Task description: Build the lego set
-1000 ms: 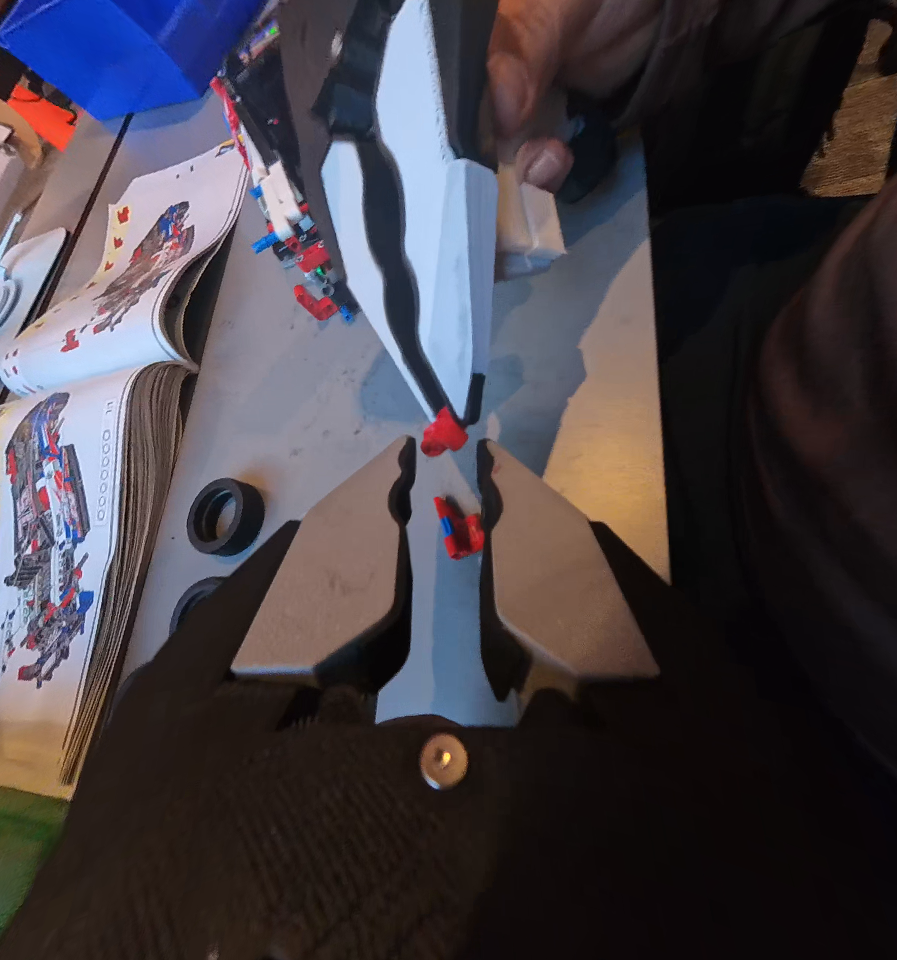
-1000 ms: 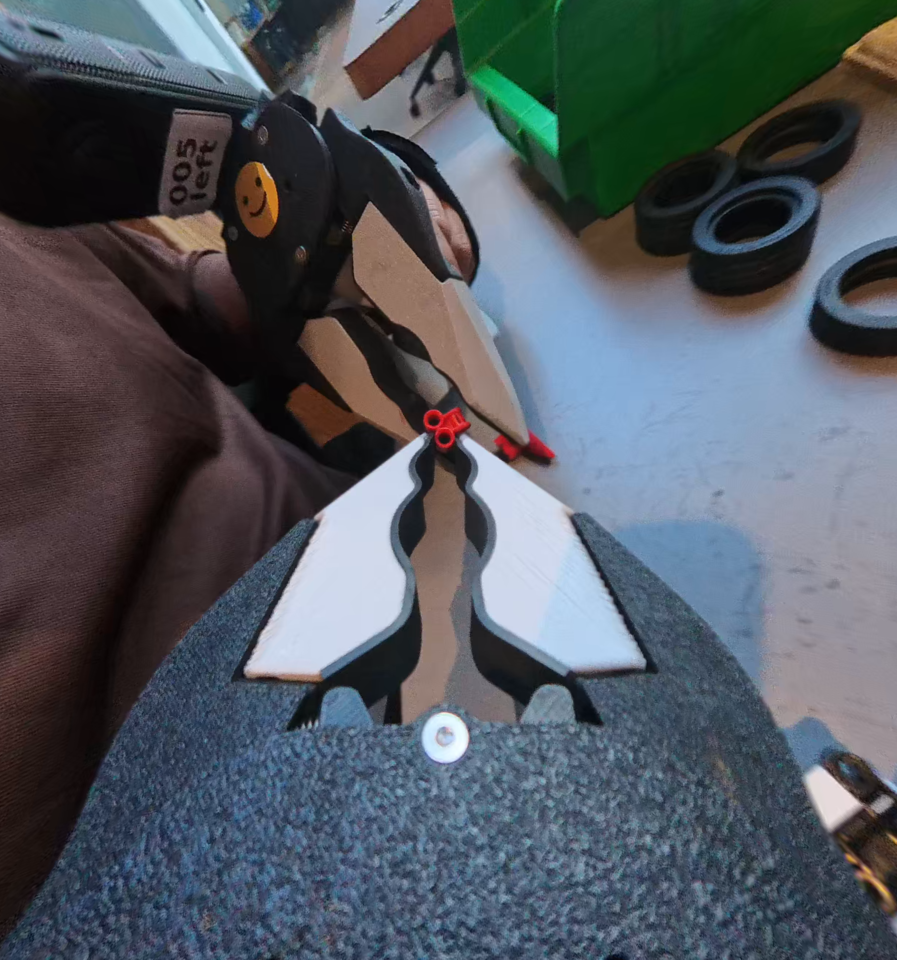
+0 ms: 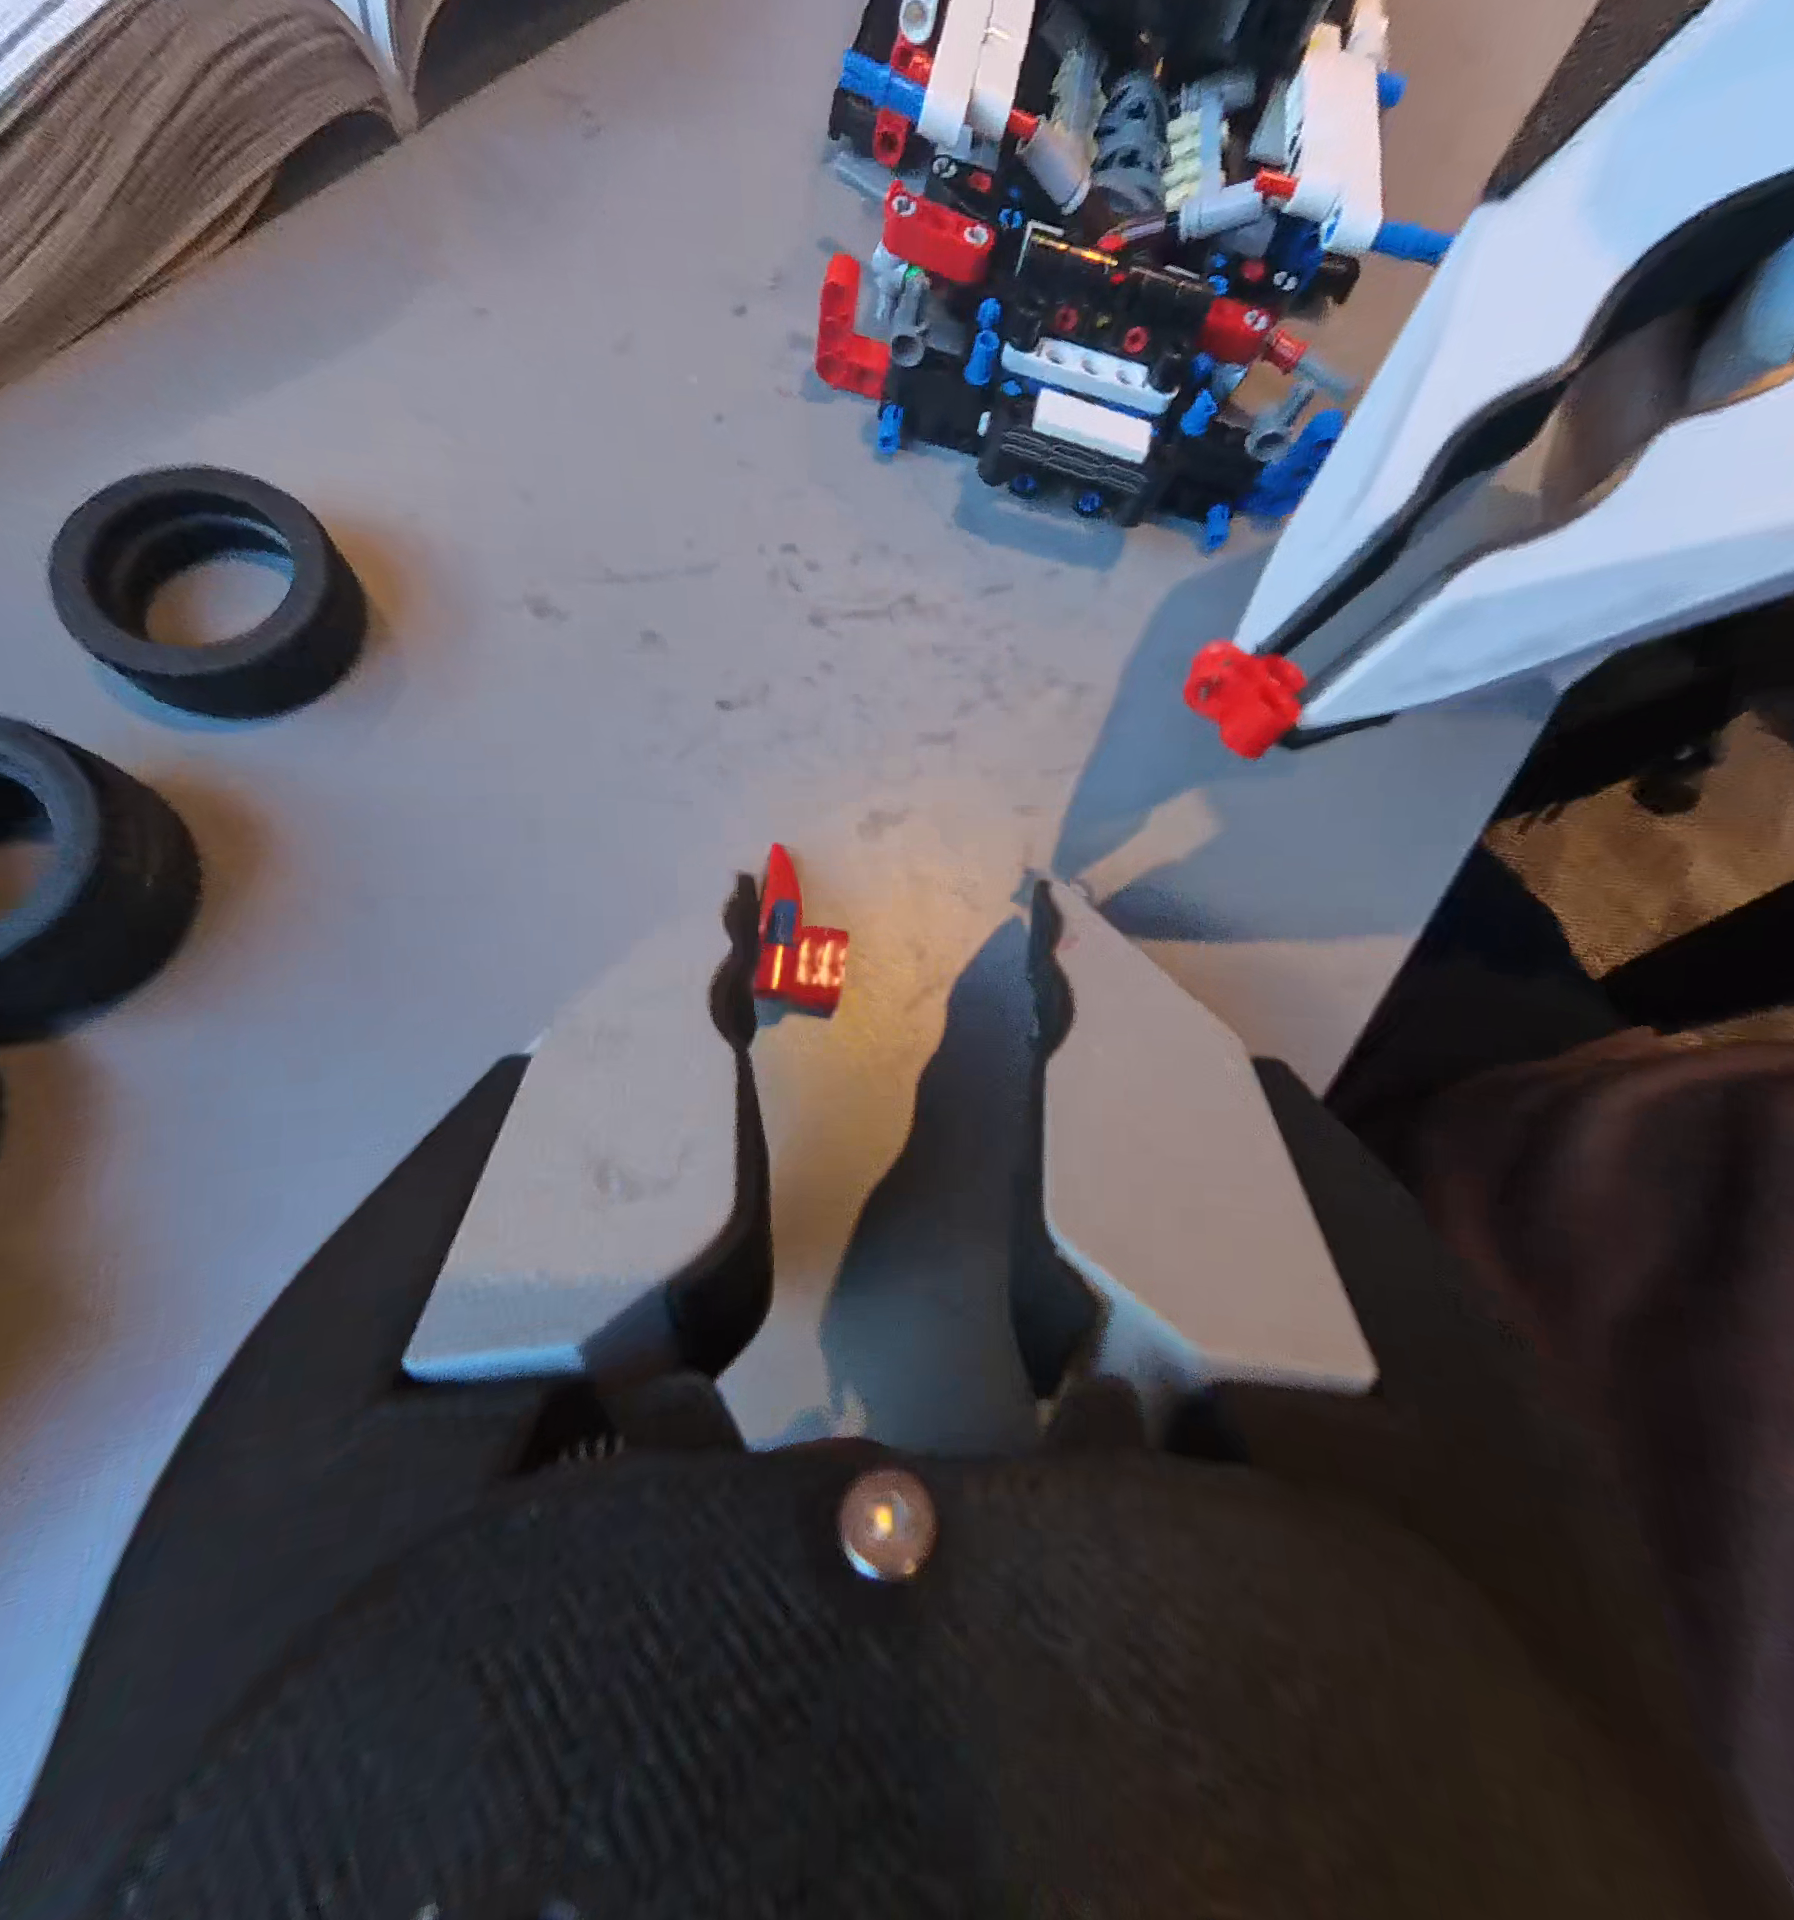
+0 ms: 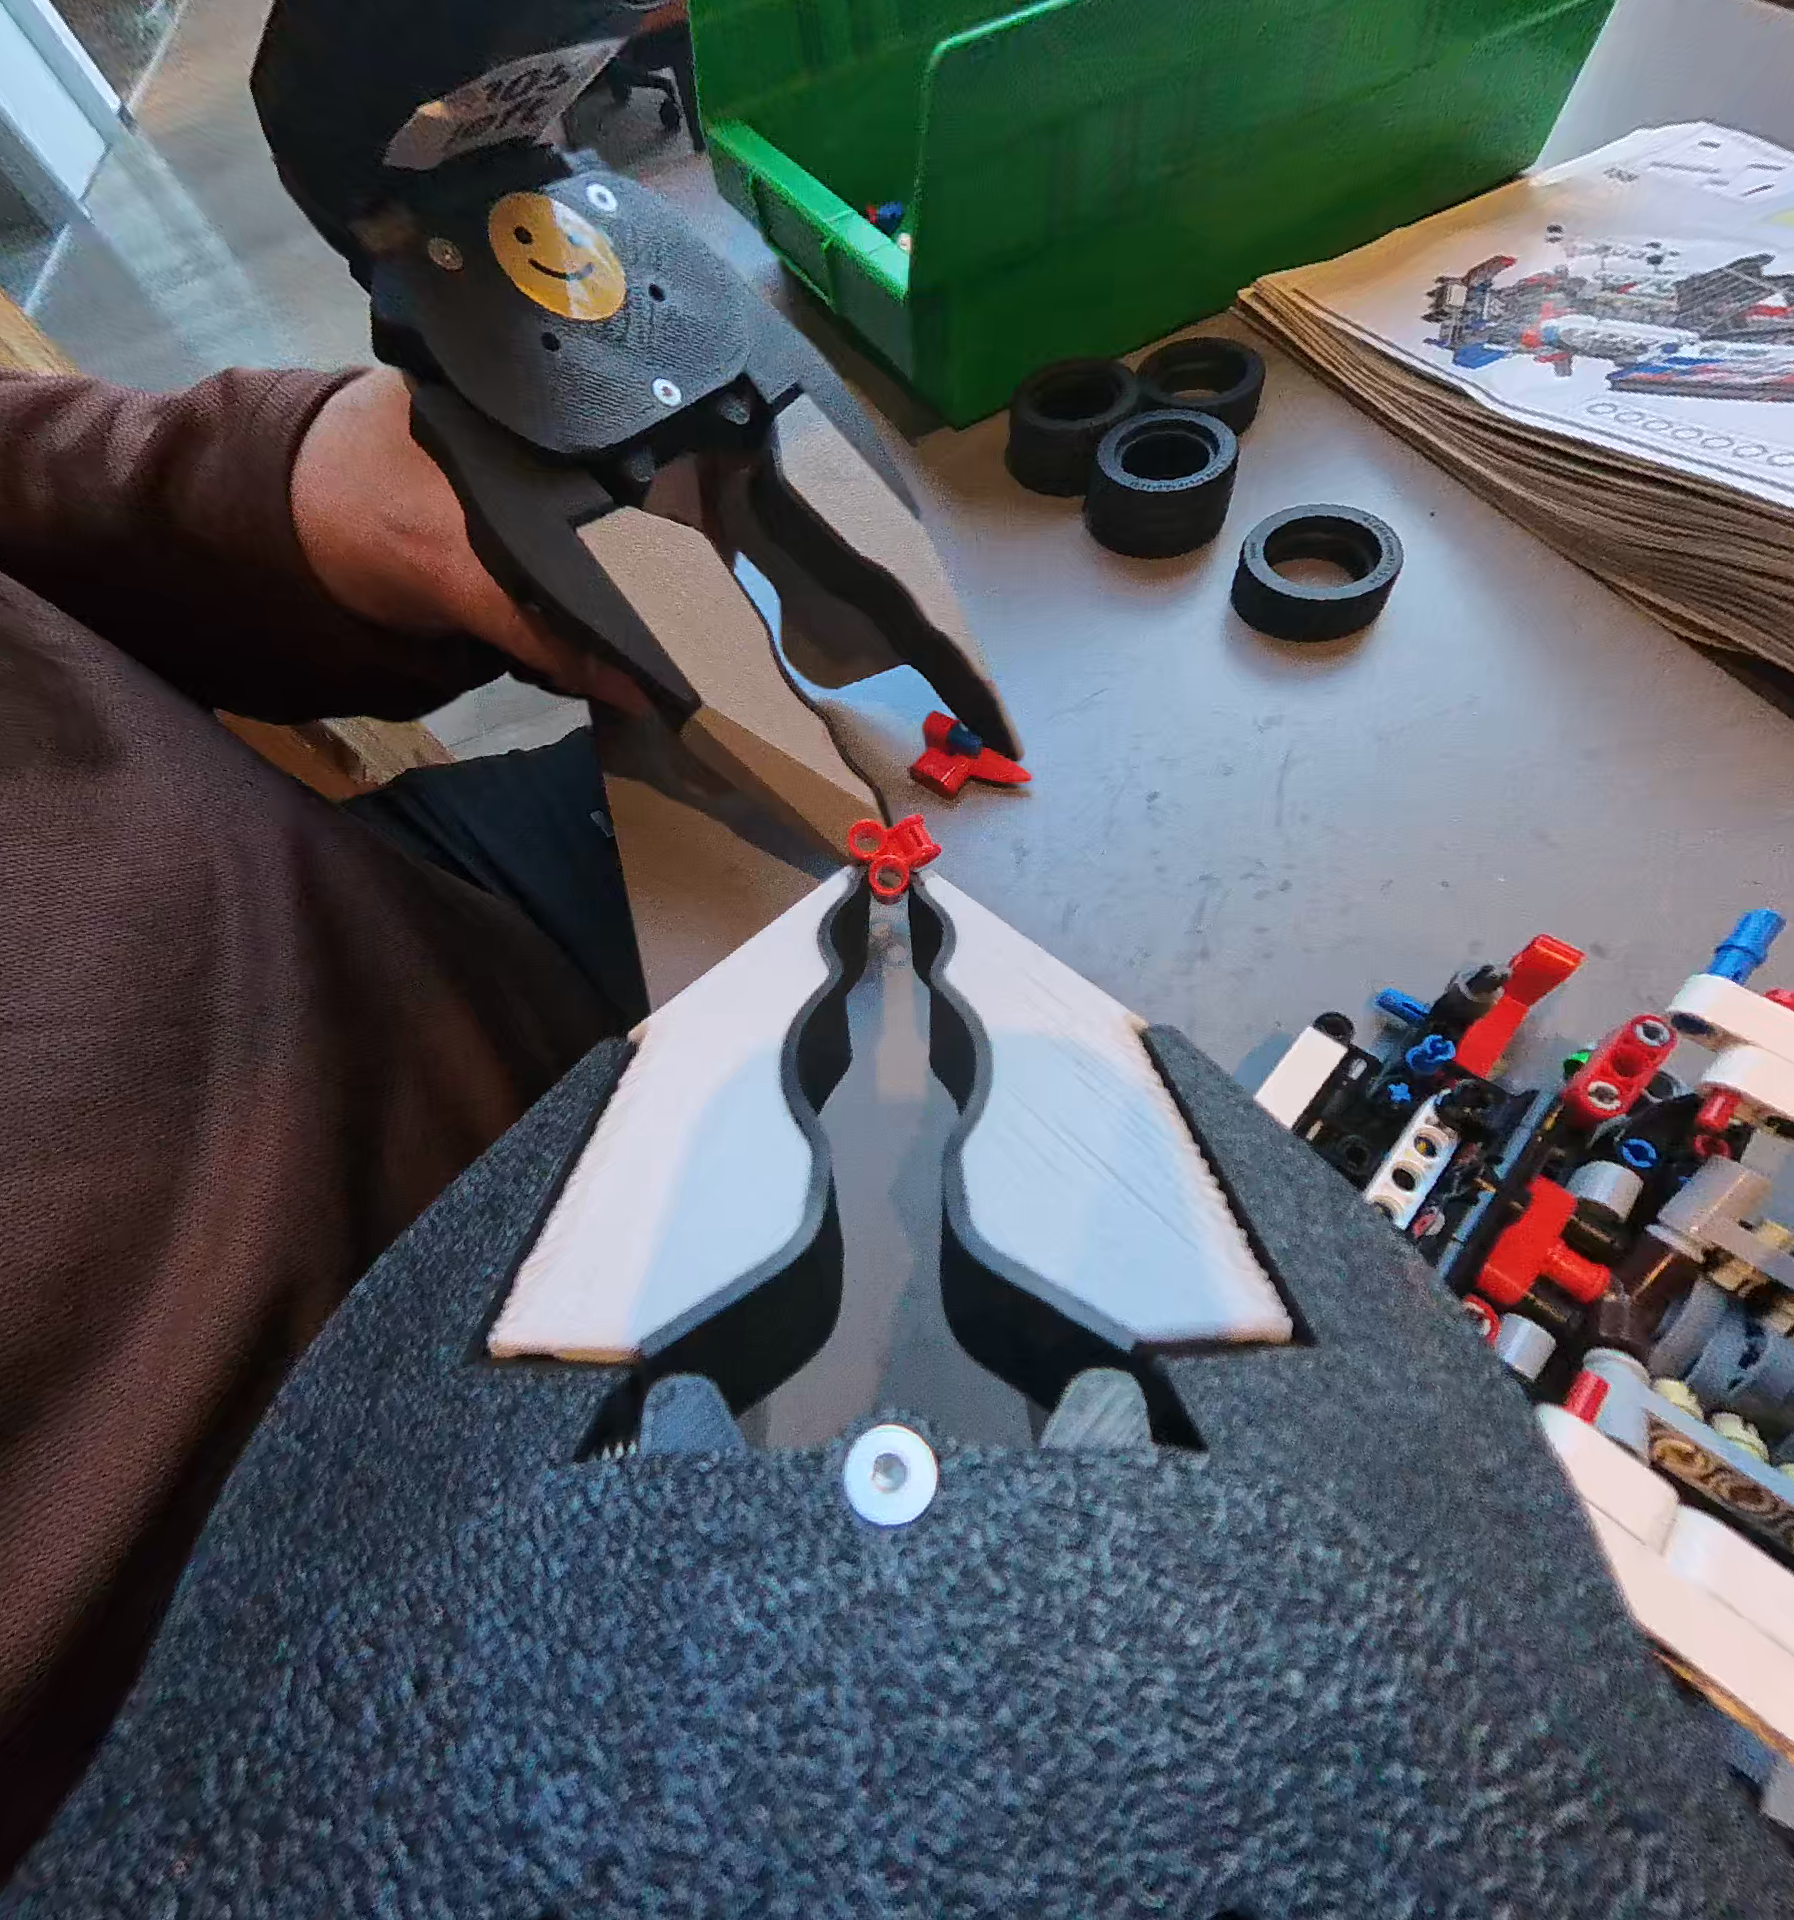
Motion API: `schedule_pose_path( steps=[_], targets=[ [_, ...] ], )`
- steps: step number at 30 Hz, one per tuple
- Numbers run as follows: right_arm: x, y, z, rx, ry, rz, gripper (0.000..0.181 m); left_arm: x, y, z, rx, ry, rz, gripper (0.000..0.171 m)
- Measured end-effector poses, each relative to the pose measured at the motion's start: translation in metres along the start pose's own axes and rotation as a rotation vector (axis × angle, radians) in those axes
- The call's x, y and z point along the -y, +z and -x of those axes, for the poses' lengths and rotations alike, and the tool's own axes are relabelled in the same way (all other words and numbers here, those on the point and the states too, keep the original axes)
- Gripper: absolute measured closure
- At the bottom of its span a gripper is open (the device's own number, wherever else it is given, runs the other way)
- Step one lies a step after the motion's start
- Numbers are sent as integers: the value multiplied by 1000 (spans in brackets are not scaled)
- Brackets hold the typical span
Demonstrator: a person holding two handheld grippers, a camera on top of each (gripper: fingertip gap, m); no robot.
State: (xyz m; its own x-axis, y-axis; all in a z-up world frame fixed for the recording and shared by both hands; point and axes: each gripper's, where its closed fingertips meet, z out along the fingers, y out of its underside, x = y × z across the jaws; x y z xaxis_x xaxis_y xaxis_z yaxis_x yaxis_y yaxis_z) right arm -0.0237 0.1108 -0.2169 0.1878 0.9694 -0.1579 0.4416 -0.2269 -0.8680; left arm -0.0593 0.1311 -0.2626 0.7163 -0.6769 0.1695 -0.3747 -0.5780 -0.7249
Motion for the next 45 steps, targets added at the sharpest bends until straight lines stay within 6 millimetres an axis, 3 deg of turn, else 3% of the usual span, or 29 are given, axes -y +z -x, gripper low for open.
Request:
schedule_pose_path(
  steps=[9,13,16,19,20,23,25,27,30,33,35,39,45],
  targets=[
    [-2,3,1,16,-30,13,174,-11,-12,12,58,29,5,135],
    [-5,6,1,23,-28,27,174,-12,-12,18,55,115,34,138],
    [-9,12,4,42,-10,41,174,-10,-8,17,52,177,49,158],
    [-11,15,7,45,-11,49,174,-6,-6,24,118,268,43,158],
    [-12,16,7,38,-18,55,174,-3,-8,31,196,366,49,158],
    [-13,17,6,28,-30,64,174,6,-19,45,500,907,103,158],
    [-13,17,6,34,-23,61,174,-1,-17,39,537,1189,175,158],
    [-12,17,5,37,-18,57,174,-7,-18,27,512,1296,171,157],
    [-12,15,3,20,-27,58,174,-8,-27,9,453,1327,142,143],
    [-13,14,2,10,-34,60,174,-5,-36,-5,422,1306,93,139],
    [-14,15,3,12,-35,64,174,-4,-40,-14,349,1170,55,140],
    [-15,16,3,9,-44,76,174,-11,-35,-8,200,782,113,125],
    [-17,15,2,6,-40,86,174,-16,-23,-9,128,666,106,135]
  ],
)
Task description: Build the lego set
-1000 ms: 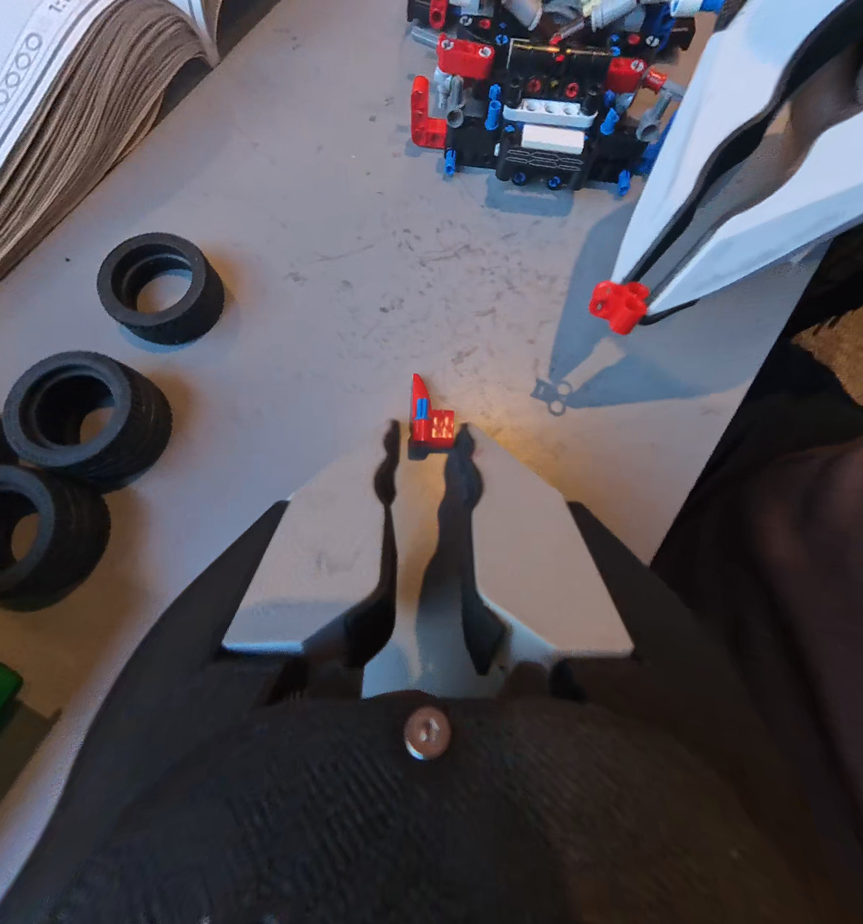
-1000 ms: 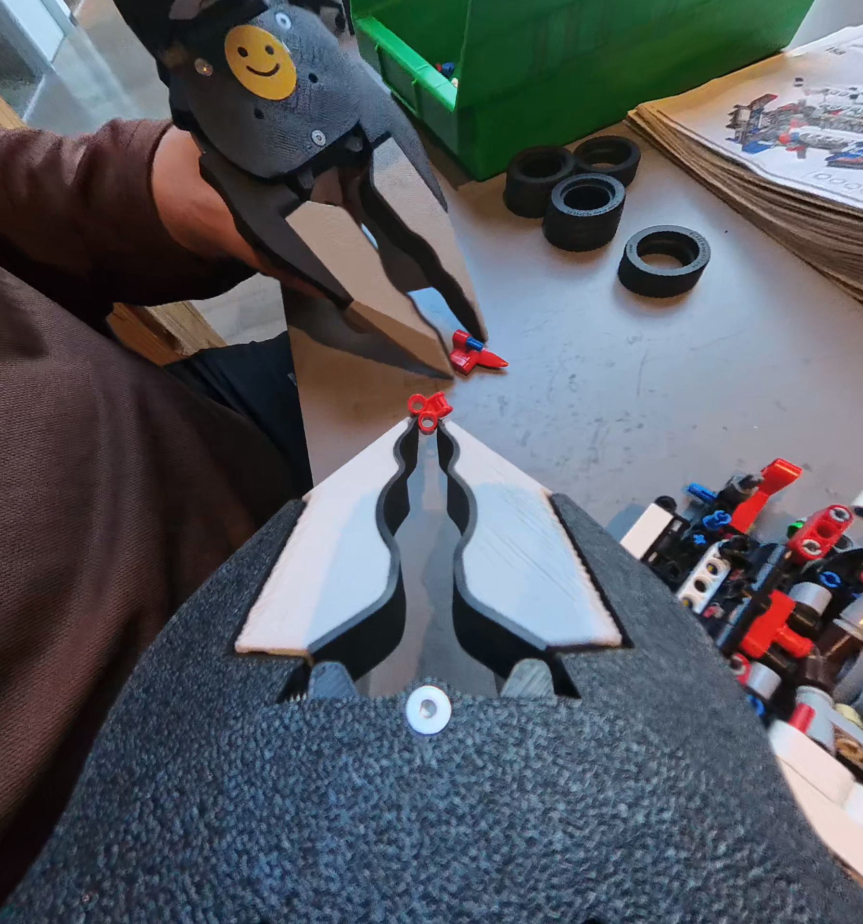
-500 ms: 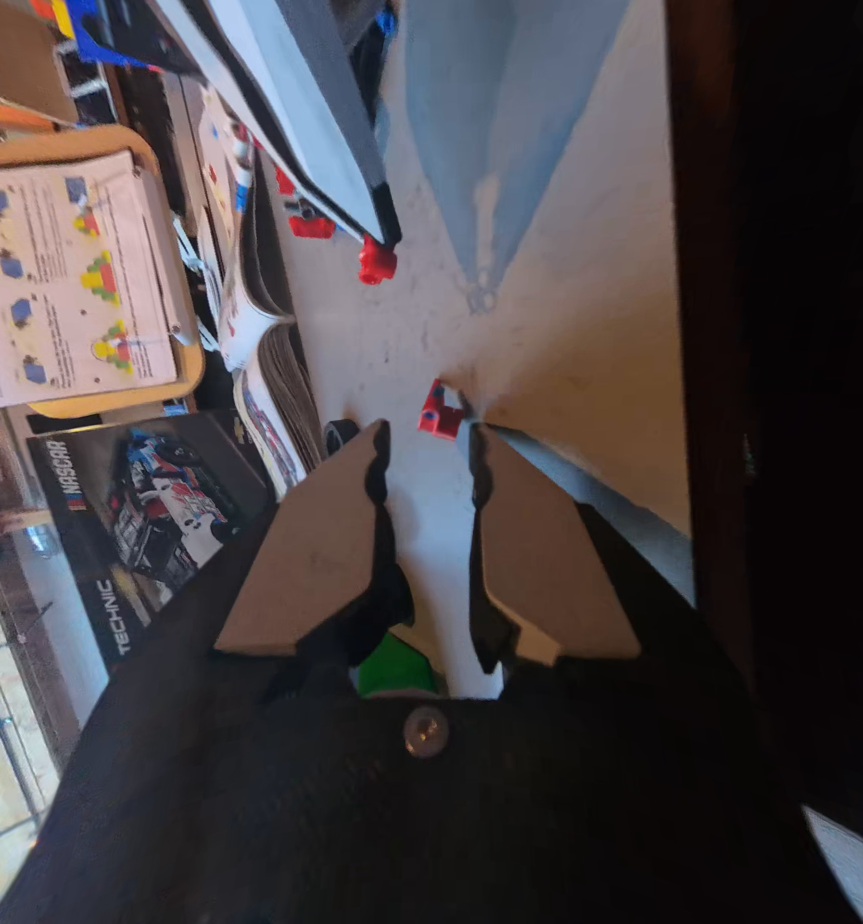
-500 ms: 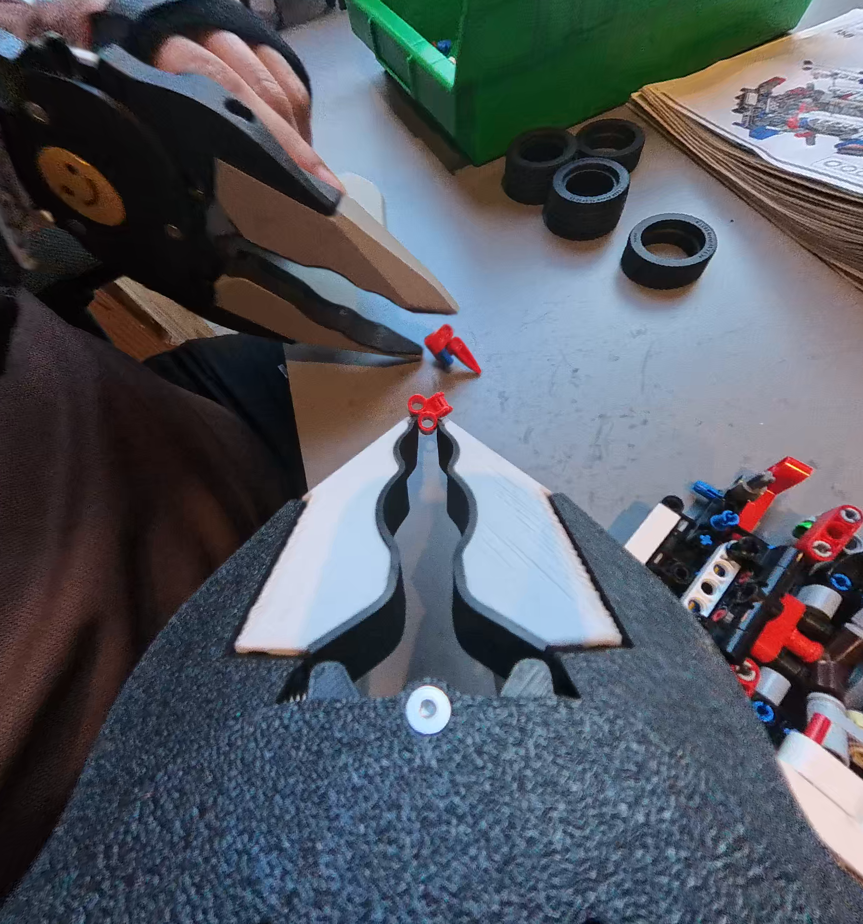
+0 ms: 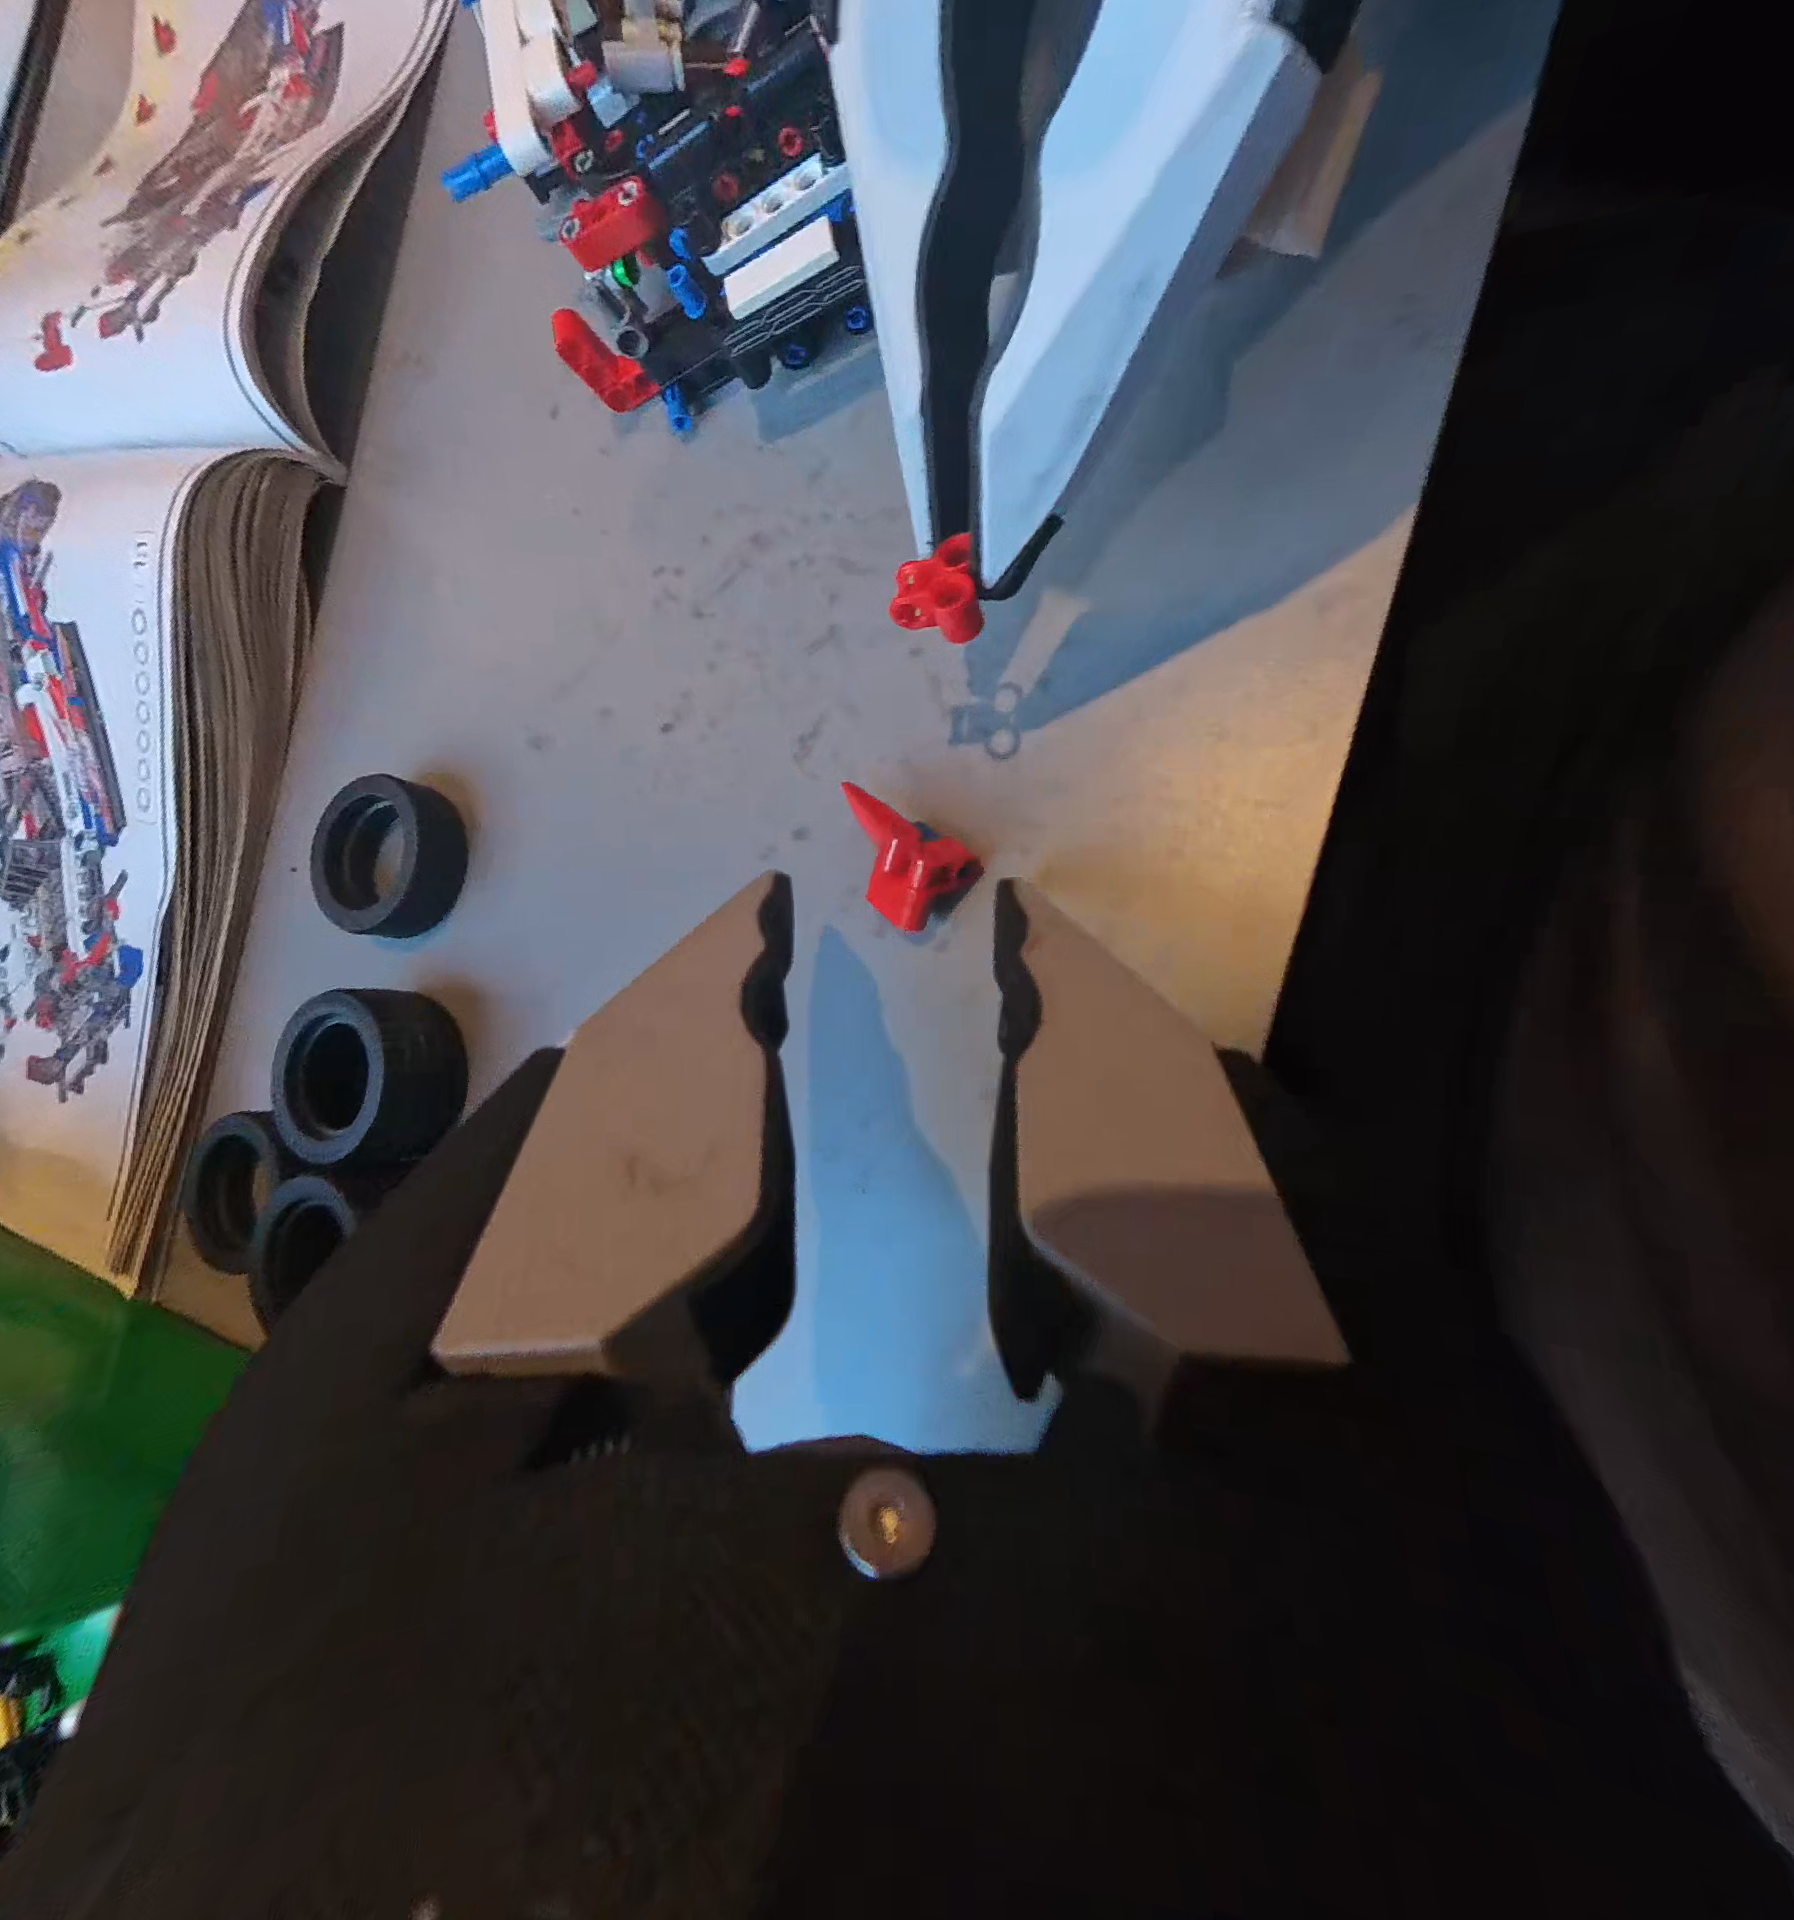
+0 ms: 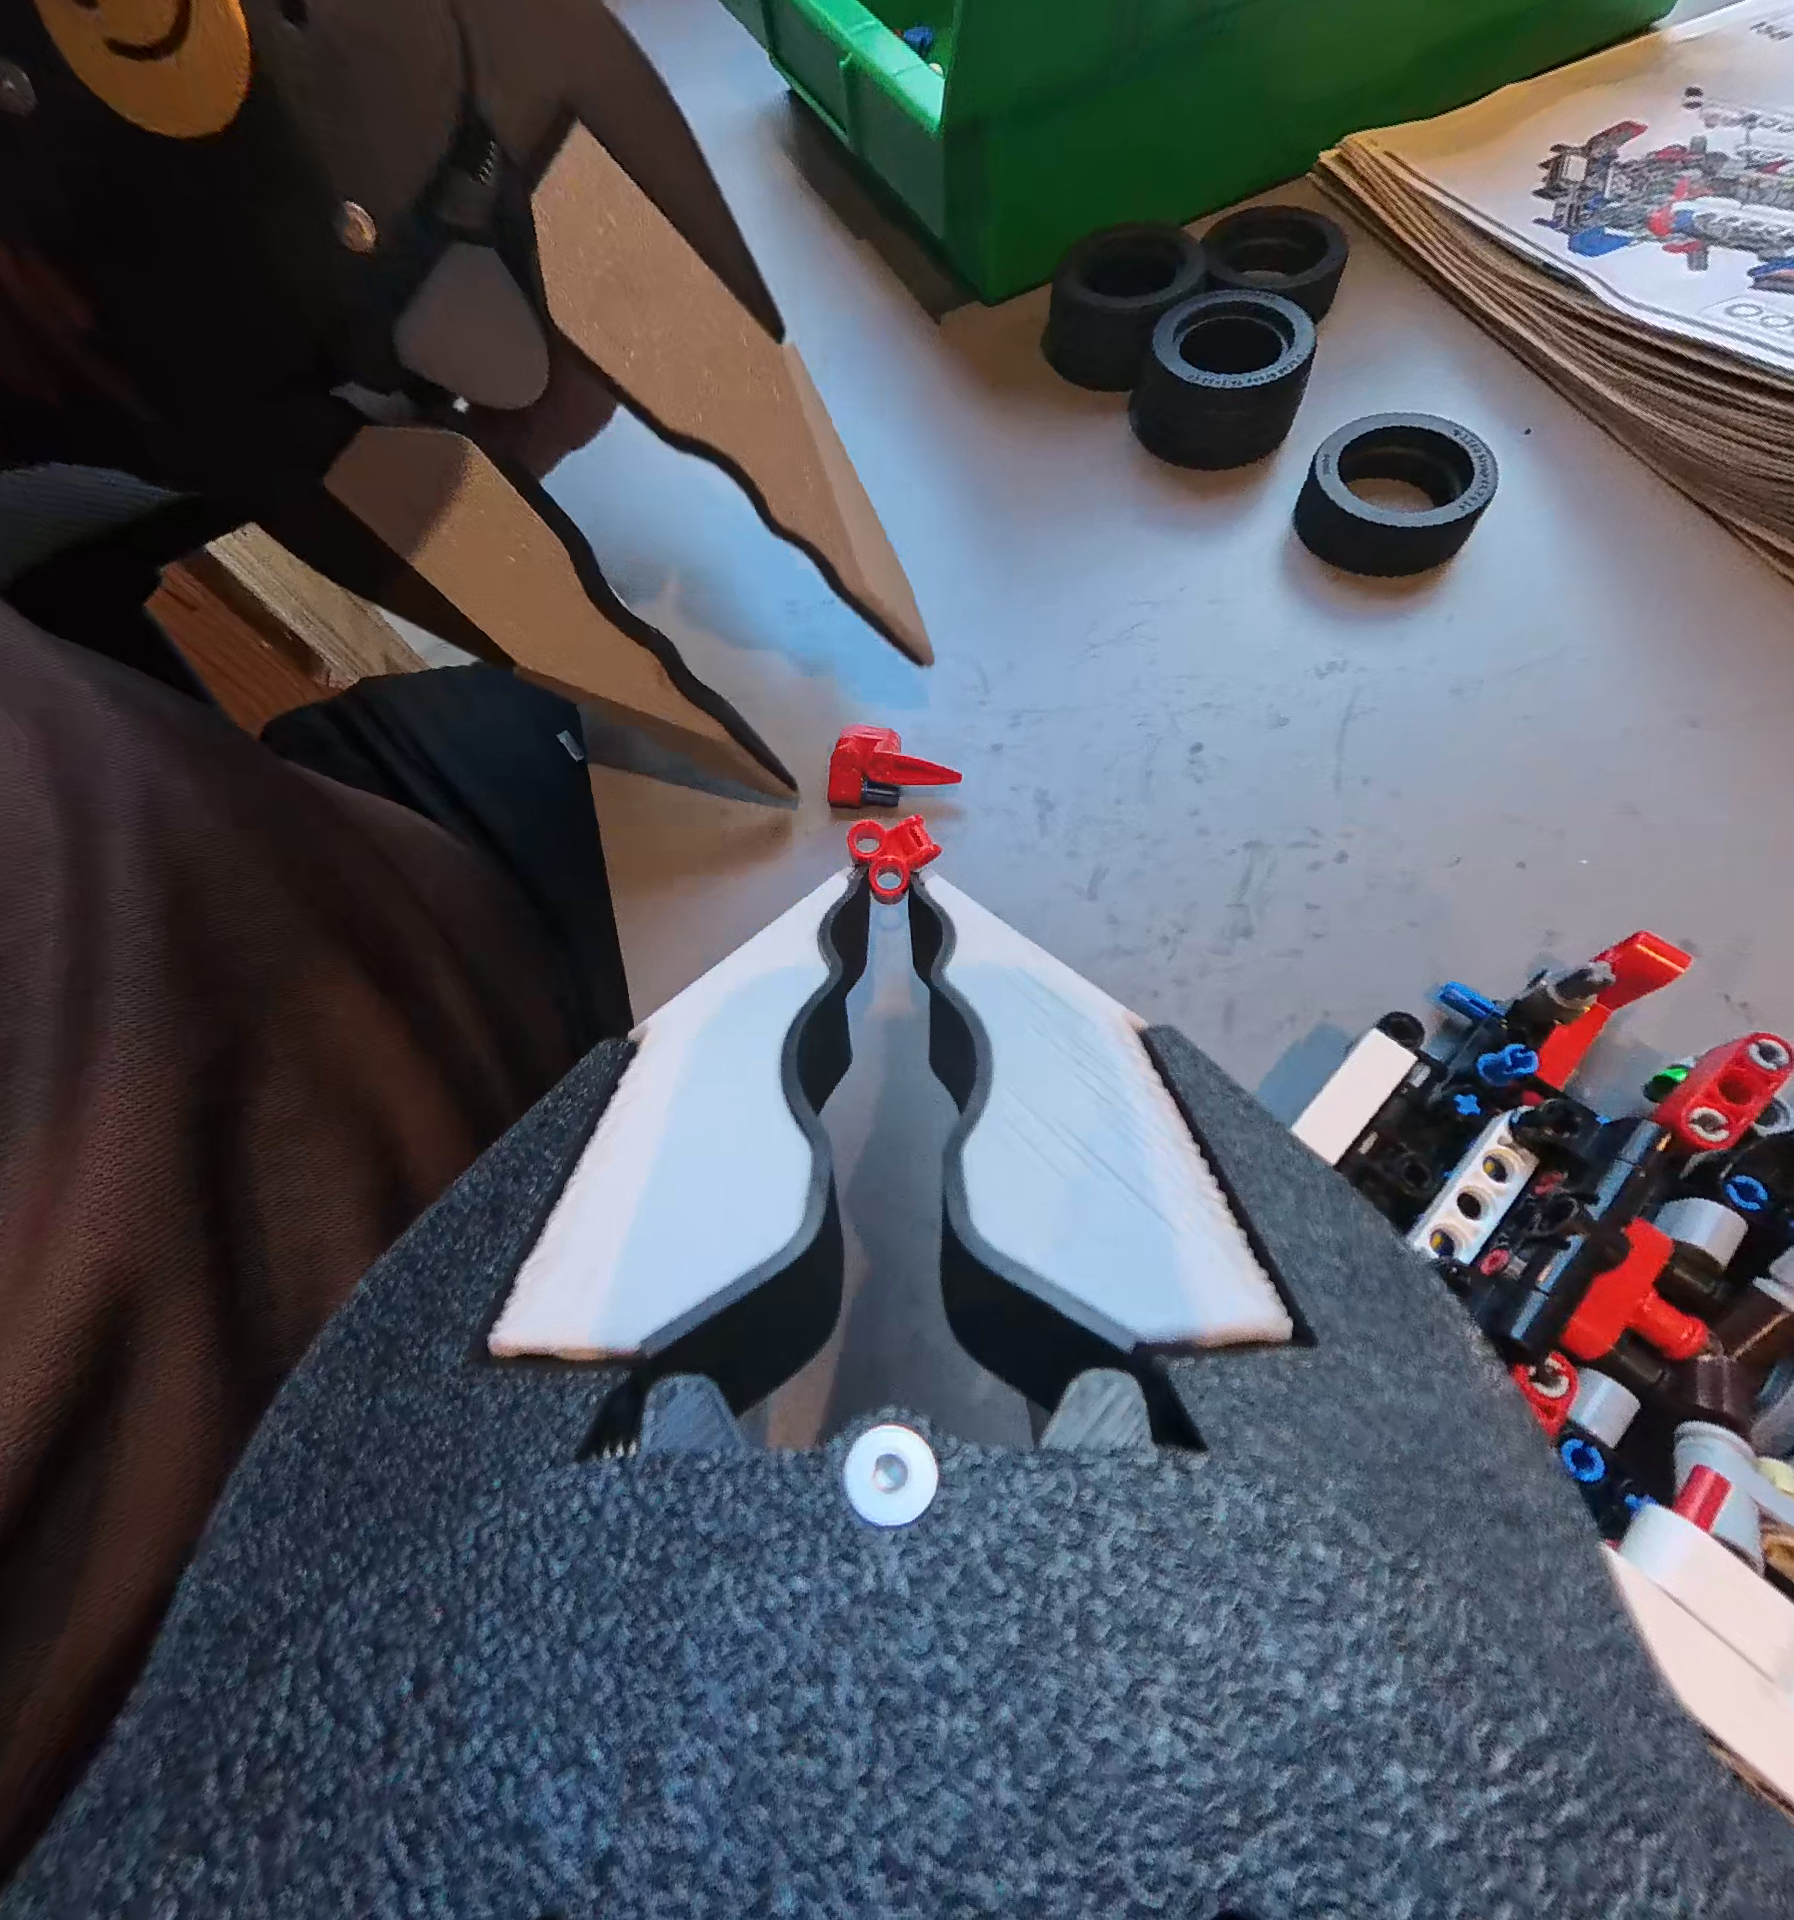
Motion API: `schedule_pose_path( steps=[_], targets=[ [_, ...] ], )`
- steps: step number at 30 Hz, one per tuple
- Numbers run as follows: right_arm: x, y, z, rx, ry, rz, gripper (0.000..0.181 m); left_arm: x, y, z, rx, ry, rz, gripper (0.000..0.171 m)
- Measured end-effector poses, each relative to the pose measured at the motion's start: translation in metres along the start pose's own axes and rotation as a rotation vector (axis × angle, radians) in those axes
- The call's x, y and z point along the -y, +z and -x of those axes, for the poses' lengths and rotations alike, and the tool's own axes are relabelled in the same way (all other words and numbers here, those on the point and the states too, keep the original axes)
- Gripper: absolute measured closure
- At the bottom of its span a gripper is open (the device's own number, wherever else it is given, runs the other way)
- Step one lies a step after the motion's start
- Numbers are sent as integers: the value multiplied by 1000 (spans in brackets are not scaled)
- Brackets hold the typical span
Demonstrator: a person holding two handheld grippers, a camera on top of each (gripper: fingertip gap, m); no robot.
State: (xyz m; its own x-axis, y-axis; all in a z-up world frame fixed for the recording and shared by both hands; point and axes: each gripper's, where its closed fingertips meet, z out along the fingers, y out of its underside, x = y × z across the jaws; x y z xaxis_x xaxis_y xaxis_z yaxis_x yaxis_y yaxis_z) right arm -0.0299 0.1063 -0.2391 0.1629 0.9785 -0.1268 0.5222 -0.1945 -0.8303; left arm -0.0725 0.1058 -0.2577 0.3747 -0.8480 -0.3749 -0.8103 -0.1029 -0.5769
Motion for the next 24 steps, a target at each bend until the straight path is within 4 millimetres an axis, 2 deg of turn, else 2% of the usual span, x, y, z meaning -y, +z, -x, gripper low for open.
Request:
schedule_pose_path(
  steps=[5,7,11,17,19,24],
  targets=[
    [0,0,0,7,3,0,174,0,8,-5,-45,-26,27,155],
    [0,0,0,10,3,0,174,-1,9,-1,-44,-72,29,156],
    [0,1,3,22,7,2,174,-4,7,3,-120,-243,-12,157],
    [0,5,9,49,21,13,174,-6,-1,-3,-396,-549,-148,160],
    [1,7,10,57,26,14,174,-12,-4,-3,-451,-611,-141,160],
    [0,9,11,57,22,23,174,-18,-5,0,-402,-545,-135,160]
  ],
)
